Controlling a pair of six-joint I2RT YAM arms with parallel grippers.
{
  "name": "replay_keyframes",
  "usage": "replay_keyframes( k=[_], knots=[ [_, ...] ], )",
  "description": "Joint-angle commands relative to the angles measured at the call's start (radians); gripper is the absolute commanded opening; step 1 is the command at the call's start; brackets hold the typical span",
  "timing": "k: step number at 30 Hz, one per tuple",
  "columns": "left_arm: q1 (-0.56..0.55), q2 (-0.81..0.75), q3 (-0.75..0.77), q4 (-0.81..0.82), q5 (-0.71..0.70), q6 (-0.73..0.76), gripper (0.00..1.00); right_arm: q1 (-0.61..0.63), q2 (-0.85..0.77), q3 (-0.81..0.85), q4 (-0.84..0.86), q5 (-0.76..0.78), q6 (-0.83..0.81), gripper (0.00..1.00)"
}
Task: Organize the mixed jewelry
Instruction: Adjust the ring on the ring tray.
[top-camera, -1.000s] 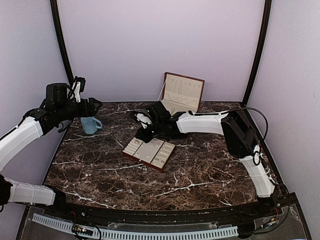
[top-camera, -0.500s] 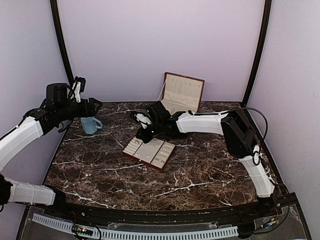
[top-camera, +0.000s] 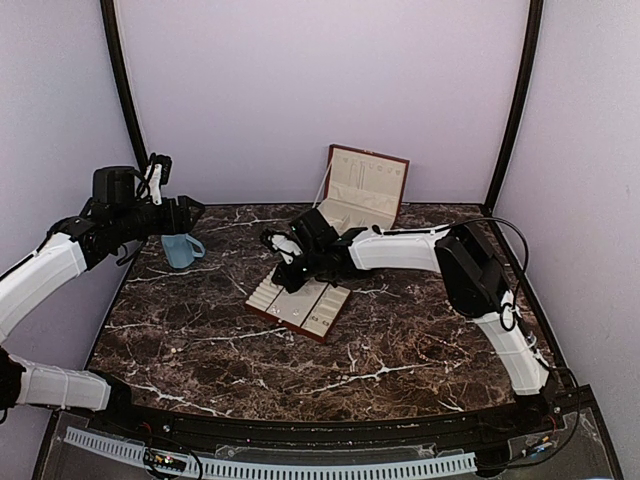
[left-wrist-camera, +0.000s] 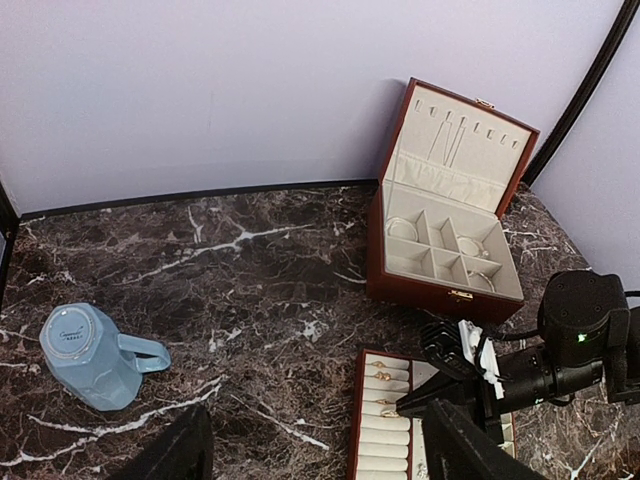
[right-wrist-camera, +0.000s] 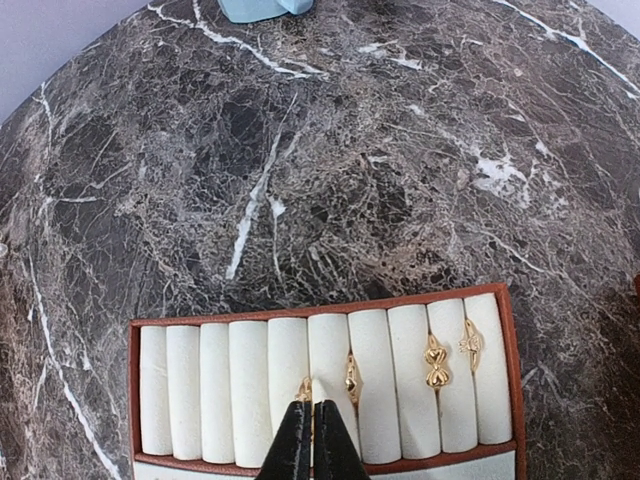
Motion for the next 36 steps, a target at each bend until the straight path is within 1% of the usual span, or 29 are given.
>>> replay_keyframes(
  k=[1, 36],
  knots=[
    [0.005, 0.000, 0.015, -0.009, 0.005, 0.006, 0.75, 0.008, 0.022, 0.032, 0.013, -0.012, -0.002, 0.03],
    [0.005, 0.000, 0.015, -0.011, 0.002, 0.007, 0.75, 0.018, 0.081, 0.040, -0.007, 0.026, -0.023, 0.02]
  ],
)
